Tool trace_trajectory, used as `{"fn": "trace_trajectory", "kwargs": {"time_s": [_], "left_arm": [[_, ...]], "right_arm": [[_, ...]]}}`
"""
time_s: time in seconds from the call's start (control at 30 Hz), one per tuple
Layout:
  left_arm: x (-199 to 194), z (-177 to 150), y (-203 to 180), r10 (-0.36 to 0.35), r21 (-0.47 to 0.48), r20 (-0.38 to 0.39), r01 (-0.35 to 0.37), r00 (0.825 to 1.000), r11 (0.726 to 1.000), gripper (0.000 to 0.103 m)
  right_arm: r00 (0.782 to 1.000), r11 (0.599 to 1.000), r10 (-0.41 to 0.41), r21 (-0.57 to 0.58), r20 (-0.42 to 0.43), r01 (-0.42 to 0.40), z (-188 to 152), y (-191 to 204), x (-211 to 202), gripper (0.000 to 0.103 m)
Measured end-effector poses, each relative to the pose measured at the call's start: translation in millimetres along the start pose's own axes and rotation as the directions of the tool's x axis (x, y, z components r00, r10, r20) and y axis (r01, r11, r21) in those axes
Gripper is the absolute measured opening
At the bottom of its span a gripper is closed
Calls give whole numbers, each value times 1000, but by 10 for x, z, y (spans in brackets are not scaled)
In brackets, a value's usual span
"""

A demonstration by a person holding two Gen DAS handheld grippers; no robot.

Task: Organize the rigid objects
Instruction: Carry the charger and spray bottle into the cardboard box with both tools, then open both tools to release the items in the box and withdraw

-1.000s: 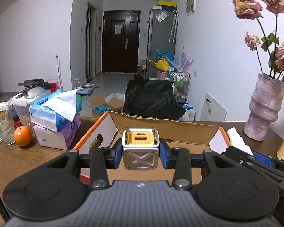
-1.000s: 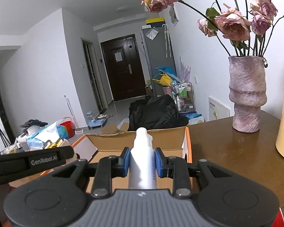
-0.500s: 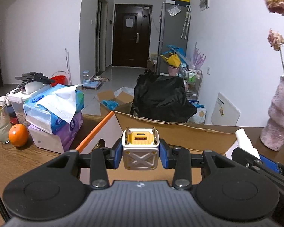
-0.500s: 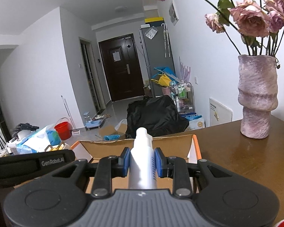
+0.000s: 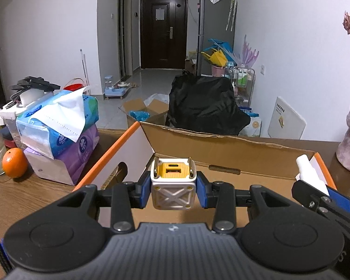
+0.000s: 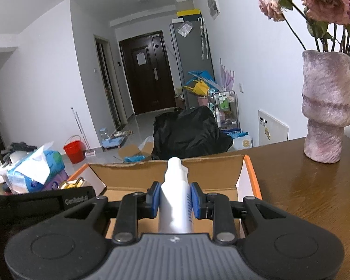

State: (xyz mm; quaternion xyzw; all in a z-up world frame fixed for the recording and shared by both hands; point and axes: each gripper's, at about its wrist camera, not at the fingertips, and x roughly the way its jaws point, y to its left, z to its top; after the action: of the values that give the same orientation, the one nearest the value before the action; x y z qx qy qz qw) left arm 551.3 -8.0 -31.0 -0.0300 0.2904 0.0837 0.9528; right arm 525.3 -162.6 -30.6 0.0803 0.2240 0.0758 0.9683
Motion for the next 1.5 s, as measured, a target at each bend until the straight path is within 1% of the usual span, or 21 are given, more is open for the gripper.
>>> {"fn": "trace_trajectory", "kwargs": {"time_s": [0.1,0.13,0.2,0.23,0.27,0.3,0.33,0.37,0.4,0.47,0.53,0.77,1.03,1.27,1.5], "left_arm": [[2,0,15,-7,-1,-13,7,1000,1000,40],[-9,-1,18,-3,2,-8,3,1000,1000,42],[-29,10,26,16,3,0,-16,1000,1000,56],[-45,11,35,27,0,5,-27,1000,1000,71],[-59,16,45,35,-4,11,-35,999,999,84],[-75,21,53,45,-7,17,-44,999,999,87],[-93,23,57,54,-7,24,-54,998,999,89],[-105,32,58,56,-7,27,-55,998,998,97],[-119,35,63,59,-11,30,-58,998,998,103],[-143,44,68,71,-15,38,-70,997,997,103],[-154,47,71,68,-13,41,-67,997,998,103],[-191,57,69,86,-19,38,-86,996,996,103],[-282,50,186,100,-49,42,-97,994,994,103],[-442,-8,254,111,-61,51,-108,993,992,103],[-689,-104,266,100,-58,72,-96,992,994,103]], "right_arm": [[1000,1000,-2,-10,-14,2,-12,-1,19,27],[1000,1000,-2,-10,-24,2,-15,-4,28,27],[999,1000,-8,-10,-41,7,-27,-6,37,27],[999,1000,-18,-13,-42,17,-31,-5,38,28],[998,999,-30,-16,-47,29,-33,-8,43,37],[998,999,-38,-16,-52,37,-32,-12,44,45],[997,999,-47,-13,-53,46,-41,-8,35,62],[997,998,-56,-11,-50,55,-50,-8,26,77],[997,998,-63,-12,-46,63,-54,-5,18,82],[997,998,-70,-9,-44,70,-56,-11,7,96],[996,997,-72,2,-44,73,-55,-28,1,103],[994,995,-94,13,-49,95,-44,-51,-2,103],[994,994,-105,28,-31,105,-18,-66,-92,103],[995,995,-97,32,-3,97,-18,-77,-279,103],[996,995,-90,44,27,89,-57,-114,-506,103]]}}
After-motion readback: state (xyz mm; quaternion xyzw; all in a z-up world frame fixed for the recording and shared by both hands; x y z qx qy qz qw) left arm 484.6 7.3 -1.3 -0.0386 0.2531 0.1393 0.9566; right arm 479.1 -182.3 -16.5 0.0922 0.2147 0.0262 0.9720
